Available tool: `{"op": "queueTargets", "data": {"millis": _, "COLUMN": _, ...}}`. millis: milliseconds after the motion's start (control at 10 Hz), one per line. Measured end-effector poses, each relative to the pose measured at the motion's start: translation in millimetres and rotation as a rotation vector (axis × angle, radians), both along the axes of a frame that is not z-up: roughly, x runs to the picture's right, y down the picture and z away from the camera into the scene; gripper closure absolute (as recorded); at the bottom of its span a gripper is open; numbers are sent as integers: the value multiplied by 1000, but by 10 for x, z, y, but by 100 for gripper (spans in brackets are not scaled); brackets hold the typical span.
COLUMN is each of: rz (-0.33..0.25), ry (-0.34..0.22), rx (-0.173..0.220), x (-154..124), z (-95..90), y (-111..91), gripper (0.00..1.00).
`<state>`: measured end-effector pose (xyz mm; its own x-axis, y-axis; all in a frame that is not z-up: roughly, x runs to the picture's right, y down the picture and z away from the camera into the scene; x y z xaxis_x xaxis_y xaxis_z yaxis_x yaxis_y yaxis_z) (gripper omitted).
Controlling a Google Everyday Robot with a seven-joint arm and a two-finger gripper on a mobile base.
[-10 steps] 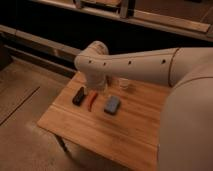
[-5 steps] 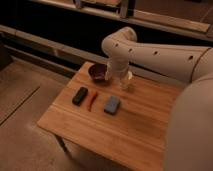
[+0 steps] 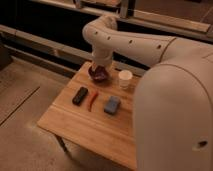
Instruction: Move the arm in a circular motion
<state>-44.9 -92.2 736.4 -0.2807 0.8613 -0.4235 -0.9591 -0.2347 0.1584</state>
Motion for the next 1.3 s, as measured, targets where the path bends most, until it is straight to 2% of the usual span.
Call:
{"op": "queueTargets", "data": {"millis": 200, "rz": -93, "ry": -48, "rx": -3, "x": -341, "z": -64, "y": 116, "gripper": 35}}
{"op": "queueTargets", "data": {"millis": 400, "rz": -204, "ry": -73, "rx": -30, "x": -489, "z": -141, "y": 435, "gripper": 35}}
{"op": "queueTargets", "data": {"millis": 600, "rz": -305, "ry": -59, "rx": -80, "x": -341, "z": -214, "y": 911, "gripper": 35}}
{"op": "queueTargets", "data": {"millis": 700, "rz": -322, "ry": -41, "rx": -99, "x": -205, "z": -231, "y": 1084, "gripper": 35}}
{"op": "queueTargets", "data": {"millis": 800, "rz": -319, "ry": -20, "rx": -114, "x": -64, "z": -236, "y": 1197, "gripper": 35}}
{"op": "queueTargets", "data": {"millis": 900, "rz": -284, "ry": 12, "rx": -125, "x": 147, "z": -250, "y": 1268, "gripper": 35}}
{"op": "queueTargets", "data": {"millis": 1100, "rz": -186, "ry": 58, "rx": -122, "x": 474, "z": -260, "y": 1175, "gripper": 35}}
{"op": "queueTargets", "data": {"millis": 1200, "rz": -105, "ry": 84, "rx": -112, "x": 678, "z": -250, "y": 999, "gripper": 35}}
{"op": "queueTargets", "data": {"millis": 1300, "rz": -15, "ry": 119, "rx": -95, "x": 908, "z": -209, "y": 699, "gripper": 35}}
